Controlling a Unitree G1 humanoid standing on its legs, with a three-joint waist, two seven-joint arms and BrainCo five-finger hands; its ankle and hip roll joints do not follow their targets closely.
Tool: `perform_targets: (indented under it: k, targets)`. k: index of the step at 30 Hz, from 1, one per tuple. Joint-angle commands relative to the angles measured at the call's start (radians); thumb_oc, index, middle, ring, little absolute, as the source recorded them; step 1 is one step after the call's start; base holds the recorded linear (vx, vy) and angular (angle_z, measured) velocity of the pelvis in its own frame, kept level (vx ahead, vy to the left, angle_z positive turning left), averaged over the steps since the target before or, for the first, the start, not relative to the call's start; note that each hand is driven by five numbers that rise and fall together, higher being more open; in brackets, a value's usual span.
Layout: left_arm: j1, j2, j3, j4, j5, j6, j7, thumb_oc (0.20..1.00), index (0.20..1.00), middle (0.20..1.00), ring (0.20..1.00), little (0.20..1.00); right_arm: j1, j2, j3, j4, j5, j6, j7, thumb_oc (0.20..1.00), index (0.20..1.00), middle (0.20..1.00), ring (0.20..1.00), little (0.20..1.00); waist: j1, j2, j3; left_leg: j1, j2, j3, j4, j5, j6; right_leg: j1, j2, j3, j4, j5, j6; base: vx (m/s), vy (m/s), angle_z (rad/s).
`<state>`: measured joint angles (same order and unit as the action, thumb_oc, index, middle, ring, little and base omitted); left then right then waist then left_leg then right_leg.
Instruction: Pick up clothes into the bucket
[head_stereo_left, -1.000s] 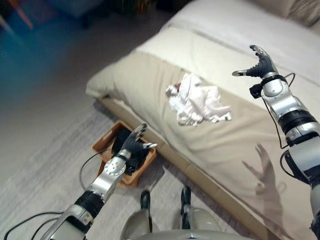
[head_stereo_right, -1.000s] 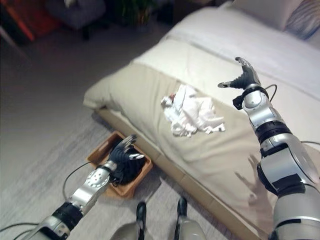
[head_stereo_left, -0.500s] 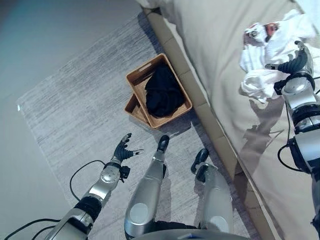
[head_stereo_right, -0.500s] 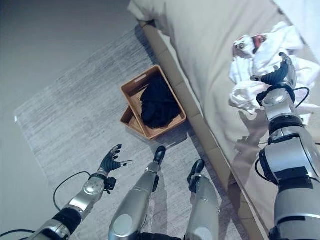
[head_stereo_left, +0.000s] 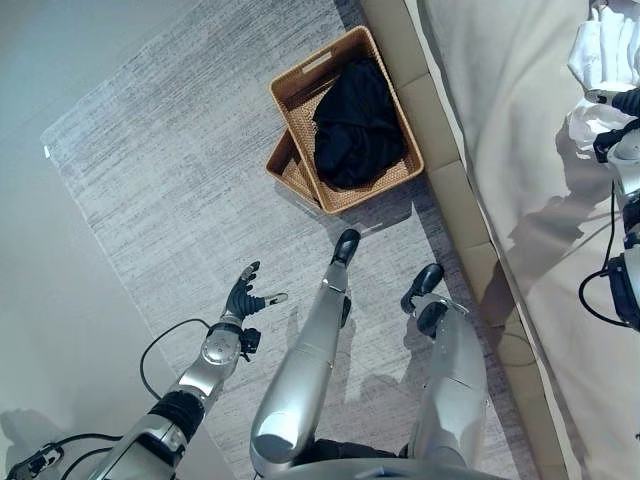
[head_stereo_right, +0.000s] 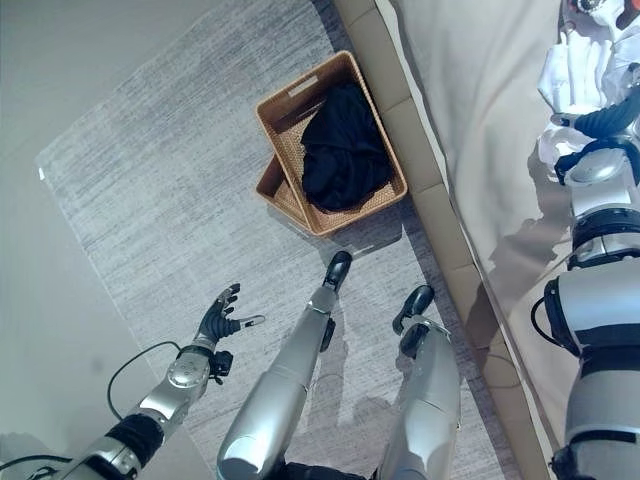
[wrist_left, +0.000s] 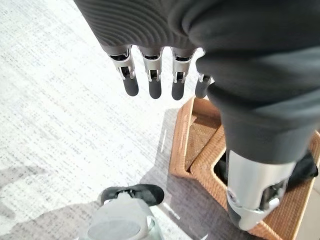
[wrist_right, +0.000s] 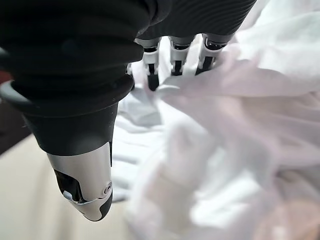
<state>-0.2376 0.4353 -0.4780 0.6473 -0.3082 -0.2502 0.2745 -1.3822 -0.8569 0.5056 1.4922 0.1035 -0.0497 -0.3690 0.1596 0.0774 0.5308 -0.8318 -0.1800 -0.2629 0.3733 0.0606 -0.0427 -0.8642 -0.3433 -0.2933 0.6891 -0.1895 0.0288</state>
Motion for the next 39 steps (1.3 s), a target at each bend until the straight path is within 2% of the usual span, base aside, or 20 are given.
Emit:
perform_targets:
  k: [1, 2, 3, 4, 5, 13, 21, 28, 30, 31, 32, 33, 34, 35, 36, 39]
  targets:
    - [0.032, -0.016, 0.027, -0.028, -0.034, -0.018, -0.006, 1.000, 1.000, 1.000, 1.000, 1.000, -0.071, -0.126, 0.137, 0.050, -0.101, 0.067, 0.054, 1.000, 1.000, 1.000, 1.000, 1.000, -0.010, 0.046, -0.011, 0.042, 0.009, 0.030, 0.018, -0.065, 0.024, 0.066, -0.002, 0.070, 0.027, -0.003, 0.053, 0.00, 0.000, 0.00]
    - [0.032, -0.016, 0.028, -0.028, -0.034, -0.018, -0.006, 1.000, 1.000, 1.000, 1.000, 1.000, -0.072, -0.126, 0.138, 0.051, -0.101, 0.067, 0.054, 1.000, 1.000, 1.000, 1.000, 1.000, -0.010, 0.046, -0.011, 0.042, 0.009, 0.030, 0.018, -0.065, 0.024, 0.066, -0.002, 0.070, 0.027, -0.003, 0.053, 0.00, 0.000, 0.00]
    - [0.025, -0.025, 0.023, -0.043, -0.033, -0.011, -0.013, 1.000, 1.000, 1.000, 1.000, 1.000, -0.055, -0.121, 0.160, 0.049, -0.150, 0.073, 0.070, 0.470, 0.470, 0.470, 0.470, 0.470, -0.012, 0.045, -0.011, 0.039, 0.008, 0.029, -0.002, -0.053, 0.025, 0.060, -0.003, 0.067, 0.014, 0.004, 0.055, 0.00, 0.000, 0.00]
    - [0.025, -0.024, 0.023, -0.044, -0.033, -0.011, -0.013, 1.000, 1.000, 1.000, 1.000, 1.000, -0.055, -0.121, 0.159, 0.048, -0.150, 0.073, 0.070, 0.360, 0.360, 0.360, 0.360, 0.360, -0.012, 0.045, -0.011, 0.040, 0.008, 0.029, -0.003, -0.052, 0.025, 0.060, -0.003, 0.067, 0.014, 0.005, 0.055, 0.00, 0.000, 0.00]
    - [0.014, -0.032, 0.022, -0.051, -0.031, -0.010, -0.014, 1.000, 1.000, 1.000, 1.000, 1.000, -0.042, -0.122, 0.167, 0.032, -0.164, 0.070, 0.067, 0.200, 0.200, 0.200, 0.200, 0.200, -0.016, 0.044, -0.011, 0.042, 0.010, 0.027, -0.024, -0.043, 0.024, 0.058, -0.001, 0.069, 0.006, 0.007, 0.056, 0.00, 0.000, 0.00]
    - [-0.019, -0.044, 0.018, -0.051, -0.025, -0.018, 0.000, 1.000, 1.000, 1.000, 1.000, 1.000, -0.043, -0.121, 0.180, -0.011, -0.131, 0.046, 0.049, 0.200, 0.200, 0.200, 0.200, 0.200, -0.034, 0.026, -0.011, 0.063, 0.027, 0.033, -0.076, -0.022, 0.020, 0.061, 0.016, 0.075, -0.051, 0.034, 0.065, -0.01, -0.003, -0.04]
    - [-0.031, -0.046, 0.021, 0.006, -0.022, -0.014, -0.003, 1.000, 1.000, 1.000, 1.000, 1.000, -0.071, -0.134, 0.219, 0.010, -0.160, 0.053, 0.048, 0.200, 0.200, 0.200, 0.200, 0.200, -0.052, 0.000, -0.011, 0.103, 0.049, 0.044, -0.118, -0.003, 0.007, 0.098, 0.042, 0.079, -0.115, 0.061, 0.068, -0.03, -0.019, -0.10]
    - [-0.028, -0.032, 0.013, 0.004, 0.009, -0.023, -0.027, 1.000, 1.000, 1.000, 1.000, 1.000, 0.027, -0.233, 0.165, 0.026, -0.226, 0.056, 0.006, 0.200, 0.200, 0.200, 0.200, 0.200, -0.054, -0.006, -0.011, 0.200, 0.063, 0.044, -0.137, -0.011, 0.005, 0.211, 0.063, 0.080, -0.196, 0.095, 0.078, -0.03, -0.006, -0.06]
    - [-0.027, -0.019, 0.021, 0.006, 0.010, -0.027, -0.032, 1.000, 1.000, 1.000, 1.000, 1.000, 0.007, -0.241, 0.172, 0.018, -0.232, 0.060, -0.009, 0.200, 0.200, 0.200, 0.200, 0.200, -0.056, -0.020, -0.011, 0.236, 0.076, 0.056, -0.150, -0.011, 0.004, 0.250, 0.074, 0.082, -0.235, 0.114, 0.084, -0.05, 0.035, -0.14]
    - [-0.025, -0.005, 0.035, 0.016, 0.012, -0.028, -0.027, 1.000, 1.000, 1.000, 1.000, 1.000, -0.054, -0.235, 0.209, -0.018, -0.237, 0.062, -0.013, 0.200, 0.200, 0.200, 0.200, 0.200, -0.065, -0.047, -0.011, 0.265, 0.089, 0.074, -0.160, -0.011, 0.002, 0.278, 0.088, 0.090, -0.263, 0.131, 0.087, -0.13, 0.104, -0.32]
    - [-0.030, 0.002, 0.051, 0.040, 0.014, -0.026, -0.021, 1.000, 1.000, 1.000, 1.000, 1.000, -0.147, -0.215, 0.258, -0.046, -0.237, 0.067, -0.017, 0.200, 0.200, 0.200, 0.200, 0.200, -0.075, -0.067, -0.011, 0.263, 0.096, 0.091, -0.169, 0.018, 0.003, 0.280, 0.099, 0.086, -0.298, 0.175, 0.081, -0.12, 0.097, -0.40]
    - [-0.030, -0.001, 0.054, 0.040, 0.014, -0.026, -0.021, 1.000, 1.000, 1.000, 1.000, 1.000, -0.156, -0.213, 0.266, -0.043, -0.236, 0.066, -0.016, 0.200, 0.200, 0.200, 0.200, 0.200, -0.077, -0.065, -0.011, 0.262, 0.097, 0.091, -0.170, 0.019, 0.003, 0.279, 0.100, 0.087, -0.300, 0.177, 0.081, -0.10, 0.120, -0.58]
    - [-0.013, 0.003, 0.085, 0.058, 0.016, -0.020, -0.009, 1.000, 1.000, 1.000, 1.000, 1.000, -0.285, -0.161, 0.342, -0.131, -0.231, 0.069, -0.031, 0.200, 0.200, 0.200, 0.200, 0.200, -0.104, -0.110, -0.011, 0.295, 0.113, 0.120, -0.172, 0.010, 0.001, 0.308, 0.123, 0.109, -0.333, 0.197, 0.087, -0.01, 0.057, -0.51]
    - [-0.013, 0.003, 0.086, 0.058, 0.016, -0.020, -0.009, 1.000, 1.000, 1.000, 1.000, 1.000, -0.285, -0.161, 0.342, -0.131, -0.231, 0.069, -0.031, 0.200, 0.200, 0.200, 0.200, 0.200, -0.104, -0.109, -0.011, 0.295, 0.113, 0.120, -0.172, 0.010, 0.001, 0.308, 0.123, 0.109, -0.333, 0.197, 0.087, 0.01, 0.085, -0.78]
    - [0.013, -0.004, 0.101, 0.056, 0.018, -0.017, -0.005, 1.000, 1.000, 1.000, 1.000, 1.000, -0.320, -0.155, 0.349, -0.189, -0.208, 0.059, -0.061, 0.200, 0.200, 0.200, 0.200, 0.200, -0.123, -0.139, -0.011, 0.333, 0.124, 0.142, -0.167, -0.001, 0.000, 0.342, 0.138, 0.124, -0.357, 0.208, 0.092, 0.02, 0.047, -0.62]
    - [0.028, -0.006, 0.102, 0.035, 0.023, -0.022, 0.000, 1.000, 1.000, 1.000, 1.000, 1.000, -0.322, -0.169, 0.310, -0.231, -0.179, 0.046, -0.114, 0.200, 0.200, 0.200, 0.200, 0.200, -0.137, -0.153, -0.011, 0.376, 0.130, 0.155, -0.169, -0.008, 0.002, 0.389, 0.146, 0.130, -0.384, 0.221, 0.098, 0.01, 0.047, -0.34]
